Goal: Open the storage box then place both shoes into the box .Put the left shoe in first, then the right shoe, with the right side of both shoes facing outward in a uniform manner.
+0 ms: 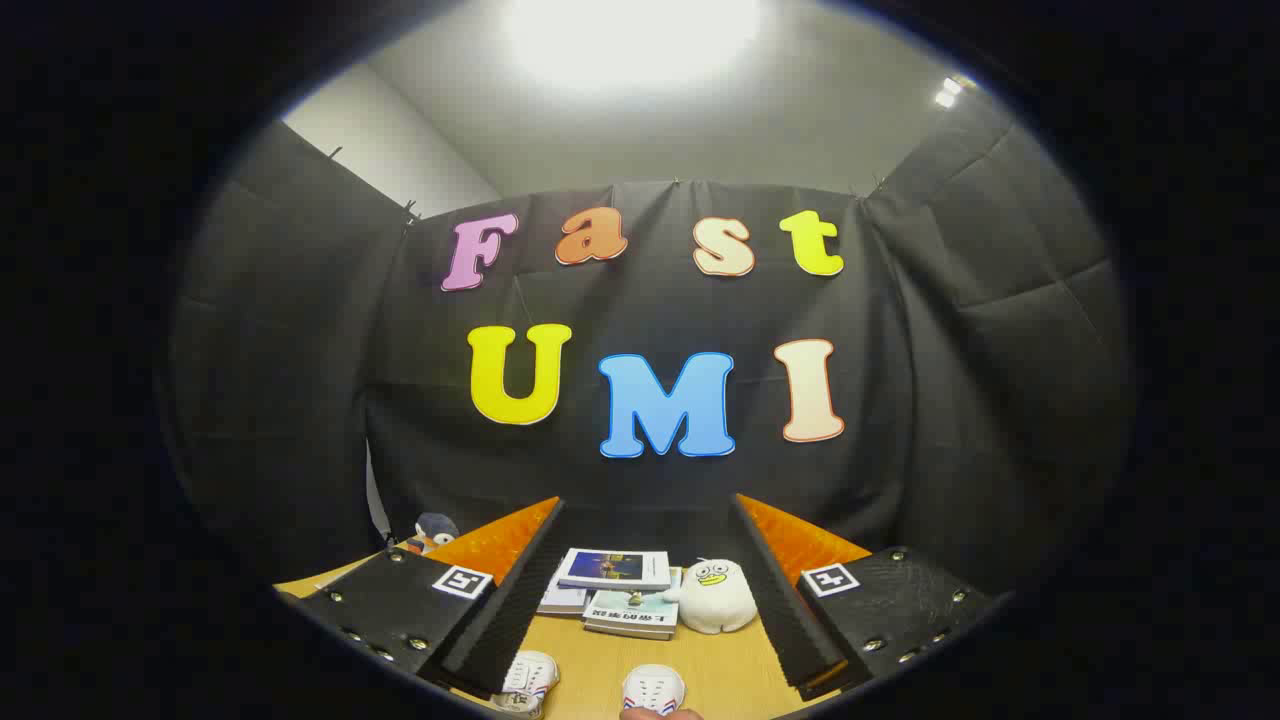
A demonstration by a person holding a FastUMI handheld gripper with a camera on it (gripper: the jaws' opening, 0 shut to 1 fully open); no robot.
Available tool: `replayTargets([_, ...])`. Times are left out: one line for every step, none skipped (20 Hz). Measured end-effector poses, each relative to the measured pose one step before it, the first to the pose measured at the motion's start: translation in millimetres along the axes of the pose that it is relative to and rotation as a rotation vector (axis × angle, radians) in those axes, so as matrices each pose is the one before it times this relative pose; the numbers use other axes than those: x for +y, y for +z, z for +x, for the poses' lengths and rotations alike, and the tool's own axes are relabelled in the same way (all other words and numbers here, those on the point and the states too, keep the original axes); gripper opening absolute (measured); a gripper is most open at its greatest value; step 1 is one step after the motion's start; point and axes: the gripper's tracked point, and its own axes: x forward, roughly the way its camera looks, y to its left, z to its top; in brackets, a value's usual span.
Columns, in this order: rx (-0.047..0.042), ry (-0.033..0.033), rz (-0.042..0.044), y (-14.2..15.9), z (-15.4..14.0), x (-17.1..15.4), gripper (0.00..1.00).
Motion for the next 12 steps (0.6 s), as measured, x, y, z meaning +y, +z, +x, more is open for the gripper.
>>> replayTargets([0.00499,-0.00214,0.00372,-0.15,1.17,2.35,0.97])
replayTargets([0.00536,0.00166,0.00171,-0.80,-0.29,2.64,0.97])
replayTargets([-0.00023,0.00012,-0.00305,1.36,-0.33,3.00,0.97])
replayTargets([-0.00712,-0.00722,-0.00354,3.20,0.95,-0.90,0.97])
replayTargets([-0.00653,-0.00225,-0.00033,2.94,0.05,1.34,0.97])
replayTargets([0.00037,0.00110,-0.00090,-1.06,0.82,3.18,0.97])
replayTargets([0.00408,0.00125,-0.00337,-0.39,0.44,2.07,0.97])
replayTargets([0.00275,0.00005,-0.00429,-0.44,0.17,1.13,0.97])
replayTargets([-0.00019,-0.00237,-0.00510,1.27,-0.61,0.92,0.97])
replayTargets([-0.00467,-0.00469,-0.00436,0.71,-0.90,0.09,0.97])
replayTargets([-0.00284,-0.00839,-0.00293,-0.18,-0.69,-0.66,0.97])
replayTargets([-0.00009,-0.00279,-0.00007,-2.09,-0.76,1.72,0.97])
